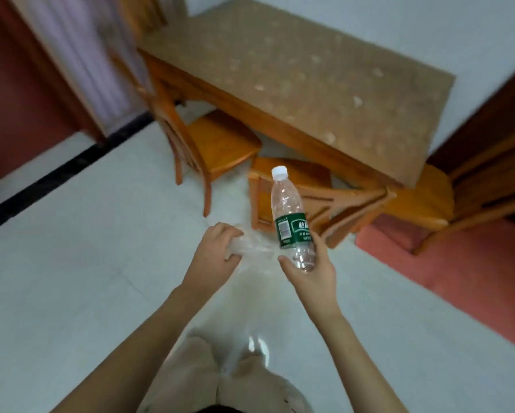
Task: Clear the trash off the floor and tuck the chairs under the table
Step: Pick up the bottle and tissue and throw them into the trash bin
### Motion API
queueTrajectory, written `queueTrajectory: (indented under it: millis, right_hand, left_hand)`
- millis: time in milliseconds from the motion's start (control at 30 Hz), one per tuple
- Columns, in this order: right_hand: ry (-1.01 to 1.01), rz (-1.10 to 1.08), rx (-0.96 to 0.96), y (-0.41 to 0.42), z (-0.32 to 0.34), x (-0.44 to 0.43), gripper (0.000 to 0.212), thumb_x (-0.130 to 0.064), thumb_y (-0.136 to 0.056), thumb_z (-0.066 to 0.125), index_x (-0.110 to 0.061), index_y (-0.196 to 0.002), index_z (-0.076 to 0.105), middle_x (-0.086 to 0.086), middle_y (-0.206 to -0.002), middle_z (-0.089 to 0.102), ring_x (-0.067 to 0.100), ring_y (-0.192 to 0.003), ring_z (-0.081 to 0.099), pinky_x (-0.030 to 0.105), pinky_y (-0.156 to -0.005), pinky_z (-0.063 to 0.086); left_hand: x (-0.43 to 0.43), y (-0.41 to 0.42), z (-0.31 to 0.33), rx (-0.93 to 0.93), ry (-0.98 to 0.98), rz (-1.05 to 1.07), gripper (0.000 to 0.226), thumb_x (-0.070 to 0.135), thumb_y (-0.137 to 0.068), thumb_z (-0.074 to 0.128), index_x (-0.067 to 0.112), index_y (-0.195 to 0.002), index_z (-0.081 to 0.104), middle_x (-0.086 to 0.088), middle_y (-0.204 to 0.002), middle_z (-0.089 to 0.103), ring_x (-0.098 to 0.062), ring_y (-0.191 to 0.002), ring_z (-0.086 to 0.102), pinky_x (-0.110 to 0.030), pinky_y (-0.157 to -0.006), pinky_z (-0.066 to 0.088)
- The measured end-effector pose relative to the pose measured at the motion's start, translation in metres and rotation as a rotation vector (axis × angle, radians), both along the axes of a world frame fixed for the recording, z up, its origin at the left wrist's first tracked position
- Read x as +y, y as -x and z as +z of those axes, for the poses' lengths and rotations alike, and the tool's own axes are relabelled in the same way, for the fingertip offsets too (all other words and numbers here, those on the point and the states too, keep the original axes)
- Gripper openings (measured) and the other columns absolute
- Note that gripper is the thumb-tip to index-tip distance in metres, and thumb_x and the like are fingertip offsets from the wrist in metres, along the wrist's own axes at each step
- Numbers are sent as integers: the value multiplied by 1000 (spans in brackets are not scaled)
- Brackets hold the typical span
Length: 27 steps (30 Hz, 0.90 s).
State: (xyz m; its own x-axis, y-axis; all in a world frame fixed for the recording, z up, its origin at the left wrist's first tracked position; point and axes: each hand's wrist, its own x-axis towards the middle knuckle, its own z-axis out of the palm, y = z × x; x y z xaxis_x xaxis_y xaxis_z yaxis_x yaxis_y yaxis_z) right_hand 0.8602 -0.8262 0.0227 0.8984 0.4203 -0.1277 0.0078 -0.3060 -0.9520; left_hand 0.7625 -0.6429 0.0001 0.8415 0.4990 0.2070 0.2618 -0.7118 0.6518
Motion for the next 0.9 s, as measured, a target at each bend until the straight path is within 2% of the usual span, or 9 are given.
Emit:
queueTrajectory:
  millis: [133,167,233,300,367,467,600,700,900]
  right_hand:
    - [38,211,-5,29,-1,60,46,-23,-75,79,-31,-116,60,-10,-95,72,4,-80,68,27,-73,56]
    - [43,263,-6,39,0,78,43,-22,-74,79,-31,-112,60,-10,-92,72,4,-77,67,27,-71,55]
    - [47,375,-26,65,2,116,42,-18,-75,79,-30,-109,59,-10,-87,71,2,-73,66,19,-66,52]
    - [41,480,-48,92,3,155,46,-15,-76,79,-28,-113,57,-11,-88,70,-1,-72,64,10,-61,46]
    - [40,585,-61,123,2,199,48,-15,-76,79,-28,-116,56,-12,-90,69,-3,-72,64,6,-60,45]
    - [34,735,-80,181,-4,268,49,-13,-77,80,-30,-114,53,-15,-91,67,-7,-73,63,5,-61,44]
    - [-1,868,-63,270,-9,360,50,-13,-78,79,-26,-118,53,-15,-94,66,-4,-78,64,7,-65,47]
    - [-2,965,-45,333,-6,419,50,-15,-78,79,-26,-119,53,-14,-95,67,0,-79,65,11,-67,49]
    - [51,1114,-80,413,-4,516,55,-21,-79,79,-35,-121,47,-20,-103,62,-8,-89,59,7,-68,47]
  left_hand:
    - [40,67,4,-10,-66,167,33,-1,-74,67,8,-105,64,-5,-107,57,-20,-100,50,-20,-90,38]
    - [52,87,5,-23,-71,221,33,-1,-74,68,7,-105,64,-6,-106,57,-20,-99,51,-21,-89,39]
    - [74,130,6,-36,-57,335,32,0,-73,69,7,-104,63,-6,-105,57,-21,-97,52,-19,-87,38]
    - [98,174,6,-35,-50,452,31,-1,-73,69,6,-103,63,-6,-104,58,-21,-96,53,-16,-86,35]
    - [122,220,5,-34,-48,575,30,-2,-74,69,7,-102,63,-4,-103,57,-19,-94,53,-12,-84,34]
    - [160,296,-1,-34,-55,722,29,-2,-74,72,8,-100,64,-1,-102,58,-16,-92,52,-10,-84,36]
    - [218,398,-2,-15,-46,852,26,-3,-74,74,8,-95,66,-2,-96,61,-21,-87,58,-27,-75,49]
    - [255,469,7,3,-45,989,28,-5,-73,72,8,-97,67,-1,-97,61,-20,-89,58,-22,-75,43]
    - [313,561,9,14,37,1182,27,-7,-73,67,10,-93,67,3,-98,59,-17,-91,56,-15,-75,38]
